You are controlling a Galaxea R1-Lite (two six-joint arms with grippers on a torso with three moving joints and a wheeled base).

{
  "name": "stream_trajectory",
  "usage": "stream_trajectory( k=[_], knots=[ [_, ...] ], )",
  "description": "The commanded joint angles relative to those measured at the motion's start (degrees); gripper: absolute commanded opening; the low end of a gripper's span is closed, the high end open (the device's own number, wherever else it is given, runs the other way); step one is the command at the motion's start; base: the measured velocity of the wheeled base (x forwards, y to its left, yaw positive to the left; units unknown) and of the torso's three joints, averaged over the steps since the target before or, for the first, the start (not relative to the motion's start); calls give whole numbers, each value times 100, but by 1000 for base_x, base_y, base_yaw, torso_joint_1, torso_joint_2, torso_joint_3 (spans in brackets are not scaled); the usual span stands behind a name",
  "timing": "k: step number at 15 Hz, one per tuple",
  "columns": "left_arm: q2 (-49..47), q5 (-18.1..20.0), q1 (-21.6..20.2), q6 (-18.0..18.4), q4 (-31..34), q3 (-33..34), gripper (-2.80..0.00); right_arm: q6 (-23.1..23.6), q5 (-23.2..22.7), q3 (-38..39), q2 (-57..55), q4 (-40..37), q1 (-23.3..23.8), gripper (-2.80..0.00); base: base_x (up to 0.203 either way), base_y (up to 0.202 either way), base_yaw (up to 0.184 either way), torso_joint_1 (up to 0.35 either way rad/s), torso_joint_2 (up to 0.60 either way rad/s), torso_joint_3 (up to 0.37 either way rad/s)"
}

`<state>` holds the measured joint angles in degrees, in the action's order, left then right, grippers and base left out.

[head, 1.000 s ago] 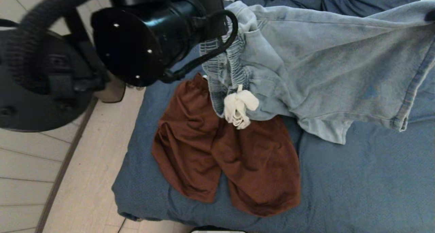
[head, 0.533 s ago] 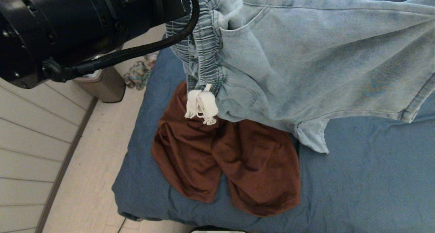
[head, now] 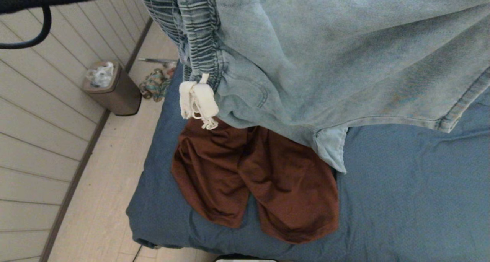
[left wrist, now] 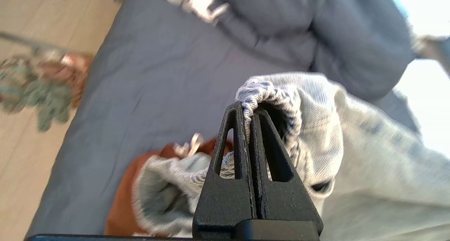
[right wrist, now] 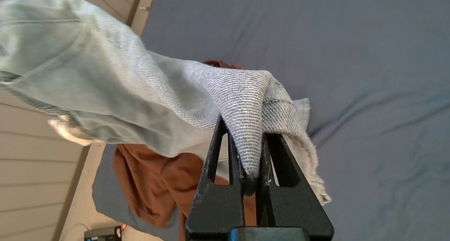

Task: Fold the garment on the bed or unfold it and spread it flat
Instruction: Unford the blue shorts

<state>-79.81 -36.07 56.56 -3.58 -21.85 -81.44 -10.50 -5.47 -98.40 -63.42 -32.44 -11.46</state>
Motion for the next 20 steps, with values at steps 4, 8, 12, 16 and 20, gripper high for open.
stream_trajectory(
  k=[4,8,12,16,20],
  knots=[
    [7,38,366,38,294,-945,-280,-459,-238,-274,-60,-387,-620,-280,0,0,0,0,0,0],
    [-63,45,562,33,669,-1489,-280,-1679,-261,-493,-237,-1123,-1431,-280,0,0,0,0,0,0],
    [-702,39,696,8,1112,-2620,-280,-2747,-394,-299,-364,-1609,-1447,-280,0,0,0,0,0,0],
    [-1105,222,823,6,1515,-2951,-280,-2848,-681,97,-167,-1799,-1420,-280,0,0,0,0,0,0],
    [-1679,208,1118,-29,1465,-2941,-280,-2878,-627,340,74,-1810,-1017,-280,0,0,0,0,0,0]
  ],
)
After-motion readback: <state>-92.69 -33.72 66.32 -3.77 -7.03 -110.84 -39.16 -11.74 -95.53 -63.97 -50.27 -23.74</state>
